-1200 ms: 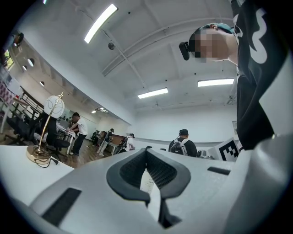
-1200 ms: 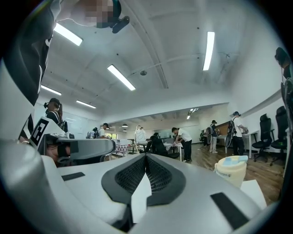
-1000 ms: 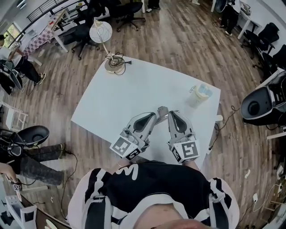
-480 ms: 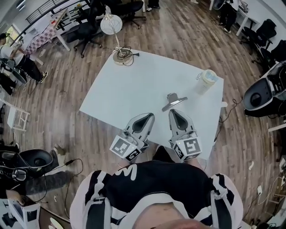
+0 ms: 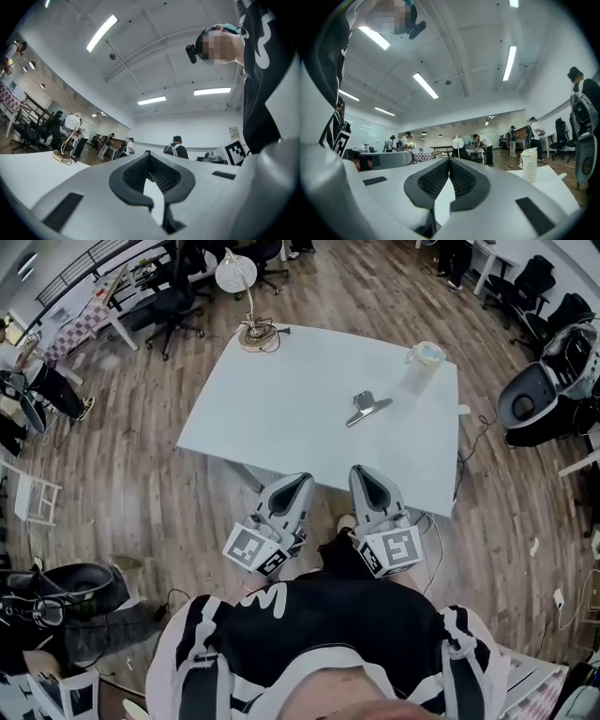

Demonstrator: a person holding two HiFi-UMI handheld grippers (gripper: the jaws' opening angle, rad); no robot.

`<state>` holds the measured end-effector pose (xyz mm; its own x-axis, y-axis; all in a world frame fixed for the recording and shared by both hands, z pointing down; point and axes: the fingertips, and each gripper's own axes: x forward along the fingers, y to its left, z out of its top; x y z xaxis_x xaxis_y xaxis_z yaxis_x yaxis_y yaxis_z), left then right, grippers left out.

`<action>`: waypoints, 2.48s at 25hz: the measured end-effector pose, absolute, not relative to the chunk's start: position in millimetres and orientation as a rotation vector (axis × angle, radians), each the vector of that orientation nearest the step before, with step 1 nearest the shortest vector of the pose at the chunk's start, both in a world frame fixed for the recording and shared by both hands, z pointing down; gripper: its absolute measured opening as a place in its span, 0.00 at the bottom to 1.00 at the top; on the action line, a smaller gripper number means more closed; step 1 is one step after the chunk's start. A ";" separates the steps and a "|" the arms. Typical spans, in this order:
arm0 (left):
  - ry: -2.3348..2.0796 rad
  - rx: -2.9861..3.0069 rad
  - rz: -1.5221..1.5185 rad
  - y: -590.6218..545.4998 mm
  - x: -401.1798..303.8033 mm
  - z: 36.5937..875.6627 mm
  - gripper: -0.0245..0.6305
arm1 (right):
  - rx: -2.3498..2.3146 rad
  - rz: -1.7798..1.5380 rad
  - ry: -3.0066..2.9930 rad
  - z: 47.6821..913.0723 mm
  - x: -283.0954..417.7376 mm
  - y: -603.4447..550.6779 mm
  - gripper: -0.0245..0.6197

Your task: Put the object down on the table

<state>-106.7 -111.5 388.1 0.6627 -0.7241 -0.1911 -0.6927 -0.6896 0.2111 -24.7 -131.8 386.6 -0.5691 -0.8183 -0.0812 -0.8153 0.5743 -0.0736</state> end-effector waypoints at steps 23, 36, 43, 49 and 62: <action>-1.040 2.809 -0.401 -19.0 -75.7 381.5 0.04 | -1.397 -0.140 2.625 383.6 -11.3 -35.5 0.06; -1.121 2.814 -0.432 66.3 -28.3 364.5 0.04 | -1.340 -0.068 2.678 366.9 36.1 55.2 0.06; -1.133 2.787 -0.435 139.1 15.0 373.2 0.04 | -1.327 -0.073 2.700 371.1 75.9 125.9 0.07; -1.179 2.760 -0.437 191.2 38.3 377.7 0.04 | -1.289 -0.075 2.711 369.2 98.4 174.4 0.06; -1.157 2.792 -0.411 224.0 40.0 366.6 0.04 | -1.295 -0.062 2.684 362.1 95.0 205.0 0.07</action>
<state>40.0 224.0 366.6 0.6764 -0.7055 -0.2114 -0.6809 -0.7085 0.1858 95.0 205.0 362.1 -0.6120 -0.7807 -0.1263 -0.7740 0.6240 -0.1071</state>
